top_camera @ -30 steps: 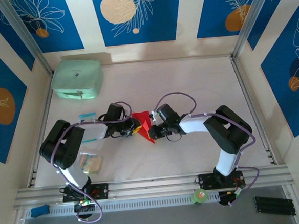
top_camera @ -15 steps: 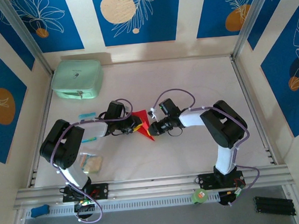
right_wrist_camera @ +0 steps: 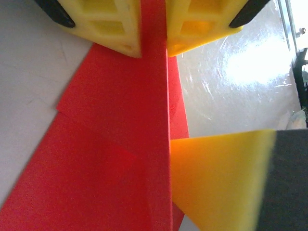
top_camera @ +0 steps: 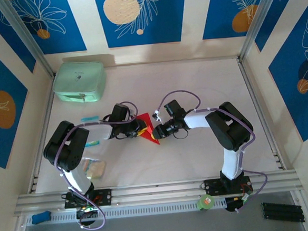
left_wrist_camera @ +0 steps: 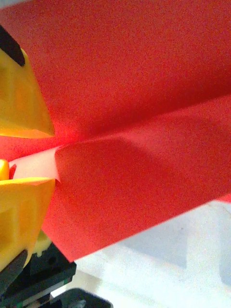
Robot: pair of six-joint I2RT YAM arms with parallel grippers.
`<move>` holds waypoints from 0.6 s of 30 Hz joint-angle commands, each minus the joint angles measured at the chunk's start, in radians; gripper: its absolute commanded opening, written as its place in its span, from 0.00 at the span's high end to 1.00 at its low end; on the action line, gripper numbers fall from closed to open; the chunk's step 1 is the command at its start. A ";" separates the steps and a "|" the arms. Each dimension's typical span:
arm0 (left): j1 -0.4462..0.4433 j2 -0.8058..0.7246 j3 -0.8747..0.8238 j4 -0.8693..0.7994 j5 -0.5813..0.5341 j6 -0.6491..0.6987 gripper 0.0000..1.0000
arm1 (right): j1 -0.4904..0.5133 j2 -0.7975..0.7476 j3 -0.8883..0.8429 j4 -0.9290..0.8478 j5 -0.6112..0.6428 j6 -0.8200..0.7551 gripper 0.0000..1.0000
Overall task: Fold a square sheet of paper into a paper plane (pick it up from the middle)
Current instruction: Fourth fold the wing at the center of the table.
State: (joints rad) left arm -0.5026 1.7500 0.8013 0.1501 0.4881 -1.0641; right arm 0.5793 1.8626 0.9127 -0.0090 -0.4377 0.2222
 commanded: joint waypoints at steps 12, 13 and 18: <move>-0.010 0.016 0.024 -0.106 -0.050 0.035 0.71 | -0.004 0.059 0.015 -0.009 -0.038 0.079 0.88; -0.010 0.015 0.023 -0.106 -0.052 0.035 0.71 | -0.004 0.061 0.013 -0.006 -0.039 0.085 0.88; -0.009 0.010 0.016 -0.103 -0.057 0.028 0.71 | -0.009 0.071 -0.006 0.017 -0.045 0.121 0.91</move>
State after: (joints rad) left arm -0.5026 1.7584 0.8108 0.0875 0.4591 -1.0458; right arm 0.5629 1.8904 0.9234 0.0006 -0.4641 0.3119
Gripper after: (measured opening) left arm 0.287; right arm 0.096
